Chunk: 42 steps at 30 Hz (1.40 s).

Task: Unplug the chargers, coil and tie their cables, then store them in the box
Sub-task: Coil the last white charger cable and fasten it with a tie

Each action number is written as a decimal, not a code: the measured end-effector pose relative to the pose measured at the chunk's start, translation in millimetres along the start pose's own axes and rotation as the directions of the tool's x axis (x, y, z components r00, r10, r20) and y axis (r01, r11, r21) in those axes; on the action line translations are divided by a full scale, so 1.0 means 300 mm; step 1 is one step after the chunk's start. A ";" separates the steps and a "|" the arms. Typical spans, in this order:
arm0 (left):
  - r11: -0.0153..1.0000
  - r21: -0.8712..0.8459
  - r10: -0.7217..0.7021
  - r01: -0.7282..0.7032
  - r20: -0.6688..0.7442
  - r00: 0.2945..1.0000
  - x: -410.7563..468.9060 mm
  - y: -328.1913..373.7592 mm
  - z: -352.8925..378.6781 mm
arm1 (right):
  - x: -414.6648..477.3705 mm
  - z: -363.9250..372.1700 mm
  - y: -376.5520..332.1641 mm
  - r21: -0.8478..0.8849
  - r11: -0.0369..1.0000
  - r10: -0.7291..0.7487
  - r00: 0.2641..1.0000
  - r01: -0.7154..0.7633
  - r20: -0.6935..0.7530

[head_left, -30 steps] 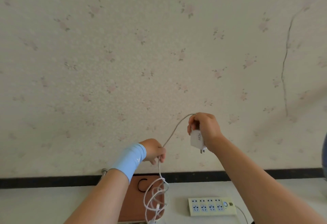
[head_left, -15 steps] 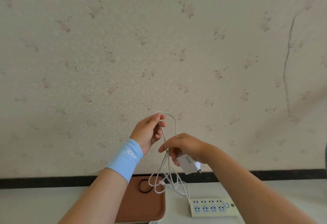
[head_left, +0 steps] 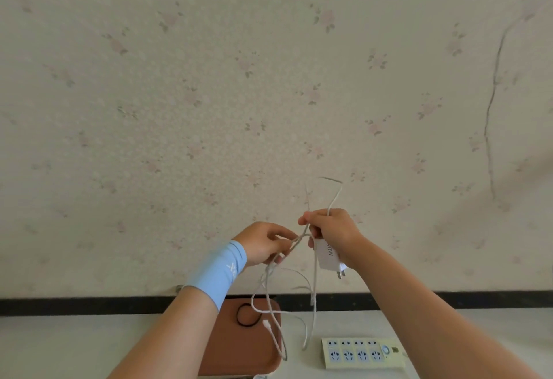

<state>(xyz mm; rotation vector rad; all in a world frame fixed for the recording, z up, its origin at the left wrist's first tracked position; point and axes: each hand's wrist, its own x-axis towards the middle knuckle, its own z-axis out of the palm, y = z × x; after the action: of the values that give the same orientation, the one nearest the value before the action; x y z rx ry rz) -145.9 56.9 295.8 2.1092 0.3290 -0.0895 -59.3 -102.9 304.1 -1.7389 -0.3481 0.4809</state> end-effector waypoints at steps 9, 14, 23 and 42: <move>0.576 0.679 -0.547 0.454 -0.092 0.832 0.004 -0.029 -0.055 | -0.006 -0.010 -0.016 0.153 0.982 -0.075 0.977 0.106 -0.199; 0.523 0.779 -0.434 0.345 -0.104 0.895 0.008 -0.013 -0.011 | -0.027 0.014 -0.026 0.162 0.983 -0.078 0.994 0.089 -0.074; 0.998 0.011 0.056 -0.059 0.183 0.982 -0.030 0.052 0.038 | -0.028 0.010 -0.034 0.153 0.978 -0.133 0.988 0.143 -0.075; 0.736 -0.653 -0.042 -0.178 -0.305 0.951 -0.012 0.065 0.001 | -0.045 0.020 -0.030 -0.049 0.999 0.011 0.956 0.003 0.293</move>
<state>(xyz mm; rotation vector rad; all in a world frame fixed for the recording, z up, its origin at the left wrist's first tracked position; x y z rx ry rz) -144.0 46.3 312.4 1.3877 0.3917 0.3602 -73.7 -102.3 313.6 -1.7163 -0.5717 0.7419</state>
